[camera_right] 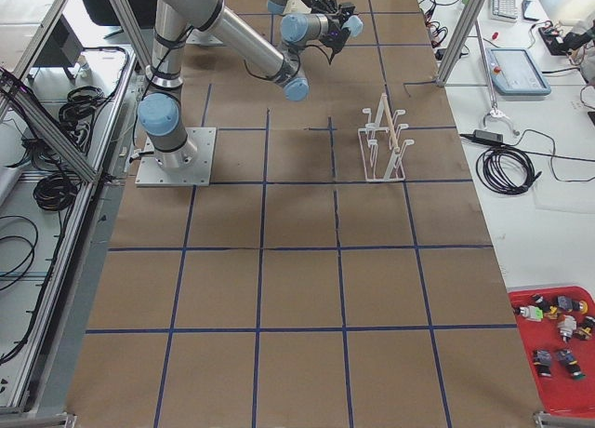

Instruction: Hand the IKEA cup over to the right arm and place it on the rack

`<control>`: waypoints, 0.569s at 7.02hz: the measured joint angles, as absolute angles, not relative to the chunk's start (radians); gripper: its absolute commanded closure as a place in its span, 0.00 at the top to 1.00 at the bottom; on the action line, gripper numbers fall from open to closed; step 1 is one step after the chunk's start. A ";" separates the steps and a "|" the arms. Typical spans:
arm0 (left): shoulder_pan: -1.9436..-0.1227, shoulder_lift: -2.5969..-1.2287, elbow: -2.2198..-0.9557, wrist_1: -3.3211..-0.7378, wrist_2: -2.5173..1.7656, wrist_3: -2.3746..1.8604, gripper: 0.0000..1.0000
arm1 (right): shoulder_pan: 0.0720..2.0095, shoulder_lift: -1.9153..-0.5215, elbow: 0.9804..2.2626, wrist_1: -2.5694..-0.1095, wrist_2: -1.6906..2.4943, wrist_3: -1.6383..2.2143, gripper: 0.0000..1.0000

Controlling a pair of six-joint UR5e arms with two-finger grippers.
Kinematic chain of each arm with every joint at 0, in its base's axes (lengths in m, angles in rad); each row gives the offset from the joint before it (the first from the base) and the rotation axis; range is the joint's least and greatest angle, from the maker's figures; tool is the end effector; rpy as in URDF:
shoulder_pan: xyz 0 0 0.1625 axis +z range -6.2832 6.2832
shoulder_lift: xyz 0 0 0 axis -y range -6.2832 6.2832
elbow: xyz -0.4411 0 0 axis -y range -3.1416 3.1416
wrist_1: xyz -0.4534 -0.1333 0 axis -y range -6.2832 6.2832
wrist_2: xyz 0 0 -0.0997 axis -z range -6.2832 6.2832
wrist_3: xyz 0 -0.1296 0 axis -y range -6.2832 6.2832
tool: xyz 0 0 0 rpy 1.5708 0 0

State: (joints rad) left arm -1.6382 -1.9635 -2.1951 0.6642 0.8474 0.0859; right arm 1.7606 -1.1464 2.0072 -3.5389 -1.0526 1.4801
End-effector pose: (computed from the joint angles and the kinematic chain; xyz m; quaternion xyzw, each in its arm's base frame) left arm -0.2545 -0.5169 0.2444 -0.2606 -0.7494 0.5377 0.2853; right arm 0.3114 -0.5740 0.2595 0.3868 0.7380 -0.1796 0.5230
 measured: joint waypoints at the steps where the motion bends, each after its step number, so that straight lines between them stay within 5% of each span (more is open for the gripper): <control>1: -1.638 -1.963 -2.195 0.665 0.847 0.086 0.01 | 1.761 -1.135 1.998 -3.538 -1.055 1.480 0.99; 4: -1.638 -1.963 -2.195 0.666 0.848 0.086 0.03 | 1.762 -1.126 1.991 -3.535 -1.059 1.480 0.98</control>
State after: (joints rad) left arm -1.6383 -1.9635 -2.1951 0.6657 0.8482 0.0859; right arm 1.7620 -1.1259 1.9909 -3.5352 -1.0586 1.4803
